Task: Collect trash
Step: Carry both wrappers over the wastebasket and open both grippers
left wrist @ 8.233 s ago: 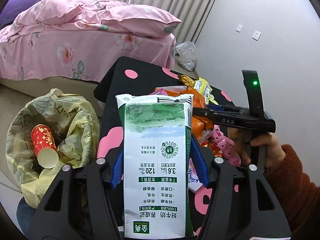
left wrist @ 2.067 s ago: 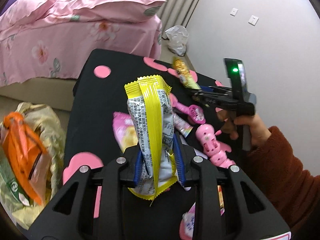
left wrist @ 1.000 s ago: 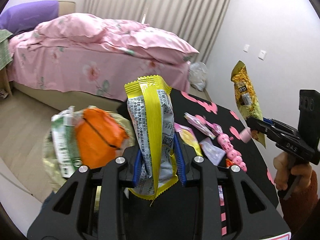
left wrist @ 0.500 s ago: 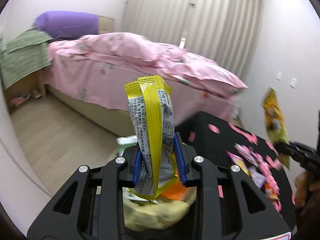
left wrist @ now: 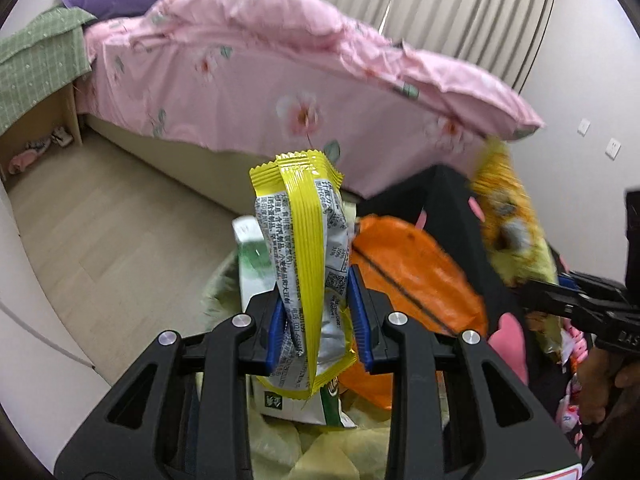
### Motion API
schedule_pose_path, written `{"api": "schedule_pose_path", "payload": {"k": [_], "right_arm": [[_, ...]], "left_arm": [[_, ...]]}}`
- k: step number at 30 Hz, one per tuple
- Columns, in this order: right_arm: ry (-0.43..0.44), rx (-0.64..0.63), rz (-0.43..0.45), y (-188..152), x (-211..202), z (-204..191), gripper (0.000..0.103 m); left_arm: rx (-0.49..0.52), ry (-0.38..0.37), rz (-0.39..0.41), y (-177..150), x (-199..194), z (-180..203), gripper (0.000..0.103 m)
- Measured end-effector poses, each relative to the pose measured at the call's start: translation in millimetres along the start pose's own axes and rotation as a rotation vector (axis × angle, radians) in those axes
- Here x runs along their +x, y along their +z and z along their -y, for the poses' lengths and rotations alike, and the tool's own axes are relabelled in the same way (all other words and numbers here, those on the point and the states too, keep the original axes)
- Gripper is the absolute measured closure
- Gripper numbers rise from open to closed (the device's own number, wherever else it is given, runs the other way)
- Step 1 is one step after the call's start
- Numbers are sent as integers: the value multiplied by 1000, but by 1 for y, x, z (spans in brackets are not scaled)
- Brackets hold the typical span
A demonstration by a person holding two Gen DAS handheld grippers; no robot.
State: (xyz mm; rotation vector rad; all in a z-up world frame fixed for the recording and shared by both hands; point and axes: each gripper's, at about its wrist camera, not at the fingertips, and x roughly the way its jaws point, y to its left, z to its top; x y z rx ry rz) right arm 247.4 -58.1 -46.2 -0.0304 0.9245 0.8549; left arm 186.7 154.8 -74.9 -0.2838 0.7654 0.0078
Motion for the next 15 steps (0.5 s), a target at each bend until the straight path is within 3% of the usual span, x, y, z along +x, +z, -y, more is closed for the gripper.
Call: {"api": "schedule_pose_path", "payload": {"k": [7, 15], "right_arm": [[-11, -26, -172, 11, 74, 8, 79], [6, -66, -208, 15, 88, 4, 79]], "left_arm": [[32, -31, -70, -6, 43, 2, 80], [-10, -72, -127, -24, 42, -2, 82]]}}
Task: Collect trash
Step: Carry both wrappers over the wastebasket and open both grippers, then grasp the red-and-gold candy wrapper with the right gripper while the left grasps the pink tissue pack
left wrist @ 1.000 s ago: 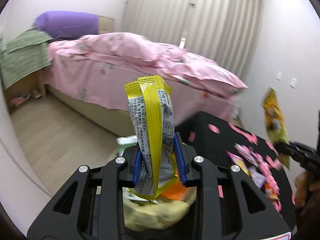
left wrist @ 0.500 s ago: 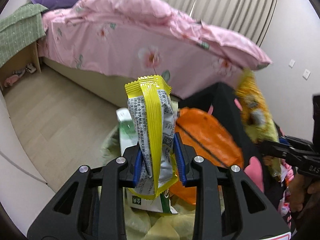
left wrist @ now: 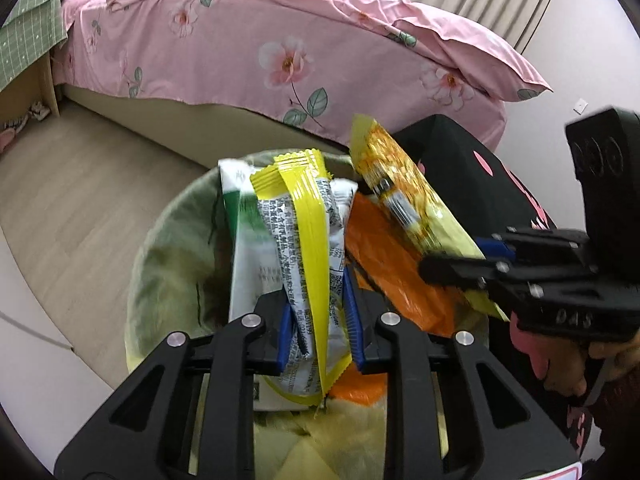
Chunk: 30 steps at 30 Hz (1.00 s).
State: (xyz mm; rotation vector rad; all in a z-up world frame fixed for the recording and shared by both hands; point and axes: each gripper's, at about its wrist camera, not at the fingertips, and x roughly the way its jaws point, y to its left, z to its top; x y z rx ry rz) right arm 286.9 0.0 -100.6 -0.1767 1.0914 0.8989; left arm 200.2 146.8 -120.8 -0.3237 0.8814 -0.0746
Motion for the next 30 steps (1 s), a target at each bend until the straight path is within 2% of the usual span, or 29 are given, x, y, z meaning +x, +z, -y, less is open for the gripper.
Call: {"api": "schedule_pose_path", "payload": {"k": [7, 11, 15, 17, 19, 22, 26, 30], "right_arm": [[28, 3, -50, -1, 22, -6, 79], [34, 16, -58, 0, 21, -4, 79], [13, -5, -35, -8, 12, -10, 79], [7, -9, -14, -12, 6, -11, 79], [-3, 3, 4, -15, 0, -9, 76], [-4, 32, 25, -18, -6, -5, 66], [-2, 40, 56, -21, -20, -8, 49], [-9, 33, 112, -28, -47, -11, 47]], "left_arm": [[-17, 39, -7, -15, -13, -5, 82], [-19, 34, -4, -17, -15, -7, 83], [-13, -1, 17, -18, -21, -5, 82], [-30, -27, 36, -17, -27, -6, 72], [-70, -50, 55, -15, -36, -11, 67], [-88, -46, 90, -11, -48, -11, 54], [-100, -45, 131, -5, -67, -9, 41], [-96, -27, 167, 1, -80, -1, 37]]}}
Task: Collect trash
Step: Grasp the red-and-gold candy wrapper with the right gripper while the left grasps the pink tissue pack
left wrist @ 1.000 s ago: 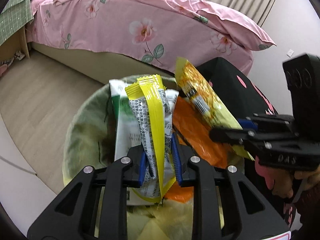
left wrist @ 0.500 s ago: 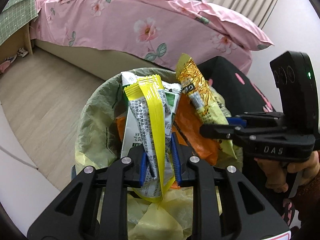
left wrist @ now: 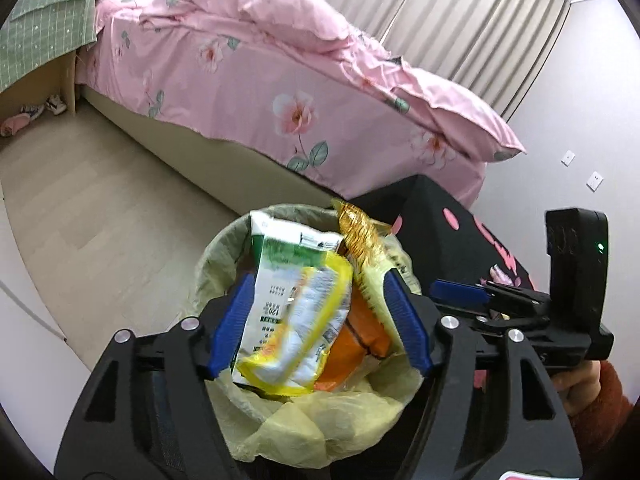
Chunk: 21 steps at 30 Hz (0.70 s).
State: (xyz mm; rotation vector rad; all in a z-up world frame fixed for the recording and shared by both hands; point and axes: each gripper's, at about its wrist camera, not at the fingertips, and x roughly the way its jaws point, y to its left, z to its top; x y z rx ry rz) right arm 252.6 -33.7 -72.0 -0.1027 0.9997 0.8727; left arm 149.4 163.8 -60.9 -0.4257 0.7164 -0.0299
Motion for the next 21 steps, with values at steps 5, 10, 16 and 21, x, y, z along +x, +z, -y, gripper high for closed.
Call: {"api": "schedule_pose_path", "payload": {"k": [5, 10, 16, 21], "right_arm": [[-42, -6, 78, -12, -49, 6, 47], [-144, 7, 193, -43, -115, 27, 47], [-300, 61, 316, -93, -188, 67, 46], [-385, 106, 346, -142, -227, 93, 46]], "left_arm": [[12, -5, 25, 1, -12, 23, 36], [68, -23, 25, -12, -19, 65, 28], [180, -76, -36, -41, -7, 124, 24], [268, -173, -115, -66, 8, 173, 21]]}}
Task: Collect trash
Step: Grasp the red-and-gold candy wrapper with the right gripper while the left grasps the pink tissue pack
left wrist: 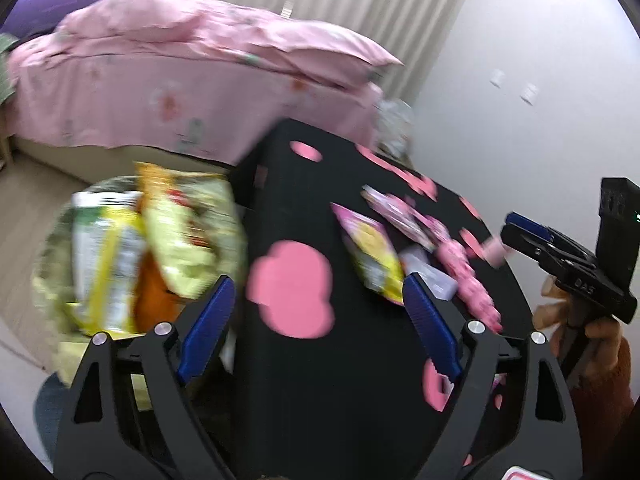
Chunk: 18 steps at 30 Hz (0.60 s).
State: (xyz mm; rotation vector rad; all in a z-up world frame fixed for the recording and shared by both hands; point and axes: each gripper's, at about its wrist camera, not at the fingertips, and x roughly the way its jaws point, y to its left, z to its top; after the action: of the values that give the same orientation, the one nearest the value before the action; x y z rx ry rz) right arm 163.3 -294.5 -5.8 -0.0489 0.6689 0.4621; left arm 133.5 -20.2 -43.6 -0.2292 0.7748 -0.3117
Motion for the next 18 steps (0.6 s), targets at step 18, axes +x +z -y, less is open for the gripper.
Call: {"api": "schedule_pose_path", "payload": {"k": [18], "right_arm": [[-88, 107, -98, -126, -68, 60, 39]], "left_arm": [[284, -184, -221, -45, 45, 113, 21]]}}
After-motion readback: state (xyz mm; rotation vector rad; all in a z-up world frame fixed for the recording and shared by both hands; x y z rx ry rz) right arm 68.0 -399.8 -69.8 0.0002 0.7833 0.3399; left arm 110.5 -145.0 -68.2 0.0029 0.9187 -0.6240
